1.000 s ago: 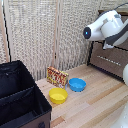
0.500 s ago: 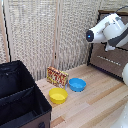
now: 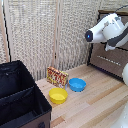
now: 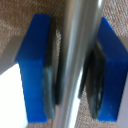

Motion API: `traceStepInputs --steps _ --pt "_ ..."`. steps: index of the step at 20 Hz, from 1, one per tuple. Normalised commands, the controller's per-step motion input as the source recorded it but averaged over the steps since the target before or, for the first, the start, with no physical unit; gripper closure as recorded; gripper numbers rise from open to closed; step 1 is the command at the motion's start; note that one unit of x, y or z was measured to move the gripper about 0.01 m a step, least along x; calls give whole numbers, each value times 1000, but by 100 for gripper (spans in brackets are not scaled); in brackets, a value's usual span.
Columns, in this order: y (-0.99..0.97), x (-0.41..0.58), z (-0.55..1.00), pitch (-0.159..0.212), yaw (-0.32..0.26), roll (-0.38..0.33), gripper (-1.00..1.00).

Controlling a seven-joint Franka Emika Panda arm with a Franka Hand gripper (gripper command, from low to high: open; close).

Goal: Locate and clasp the grip of the topmost drawer. Steadily and circumspectly yank the drawer open. Discover and seize the nutrition bar using your clamp. Deposit the nutrition bar in the accessible drawer. Unclench the nutrition bar.

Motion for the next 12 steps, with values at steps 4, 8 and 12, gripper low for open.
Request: traceStepInputs --steps 4,8,12 --pt "761 191 0 72 -72 144 100" --pt "876 171 -158 63 -58 70 100" --pt "964 213 -402 57 -50 2 100"
